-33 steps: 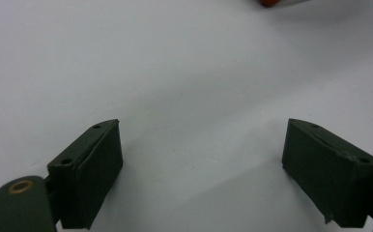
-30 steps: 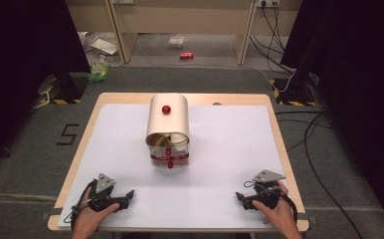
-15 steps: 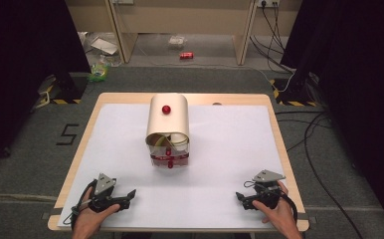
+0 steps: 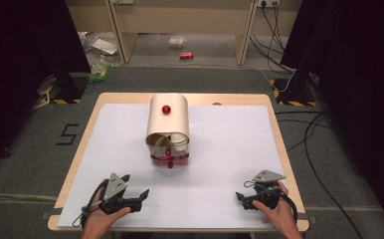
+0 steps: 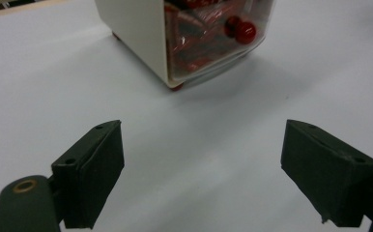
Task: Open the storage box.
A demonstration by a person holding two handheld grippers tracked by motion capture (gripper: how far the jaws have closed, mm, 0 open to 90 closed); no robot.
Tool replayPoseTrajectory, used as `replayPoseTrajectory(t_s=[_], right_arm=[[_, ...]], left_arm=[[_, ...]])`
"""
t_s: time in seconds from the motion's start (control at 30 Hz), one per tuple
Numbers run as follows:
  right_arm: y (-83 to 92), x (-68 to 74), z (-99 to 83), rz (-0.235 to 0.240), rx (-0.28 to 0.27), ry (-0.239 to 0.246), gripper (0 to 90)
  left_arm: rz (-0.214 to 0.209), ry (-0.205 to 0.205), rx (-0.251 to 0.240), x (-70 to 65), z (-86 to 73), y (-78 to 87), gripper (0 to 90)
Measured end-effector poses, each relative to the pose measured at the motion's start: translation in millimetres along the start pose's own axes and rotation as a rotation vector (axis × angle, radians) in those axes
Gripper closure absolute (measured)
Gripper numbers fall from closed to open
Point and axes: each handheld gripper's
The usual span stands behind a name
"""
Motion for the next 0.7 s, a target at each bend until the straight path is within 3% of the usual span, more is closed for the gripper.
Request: replayPoseTrajectory(t_s=[0.23,0.5,0.7], right_arm=[[0.0,0.3,0.0,0.001,0.001,-0.005,0.3],[0.0,0.3,0.0,0.001,0.001,-0.005,0.3],[-0.1,0.2,0.0,0.001,0.001,-0.005,0.3]], left_arm=[[-0.04,-0.002,-0.057,-10.5,8.8,-2.9,15.2],[-0.095,-0.068,-0.126,-24.0,24.6,-12.6,15.3],[-0.109,-0.125,-0.132,-27.4,25.3,-19.9,15.6]])
Point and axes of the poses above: each handheld gripper's, and its own axes: y roughly backward along the jaws, z roughly out of its top, x roughly to its left, and after that the axes turned 4 degrees about y, right-handed
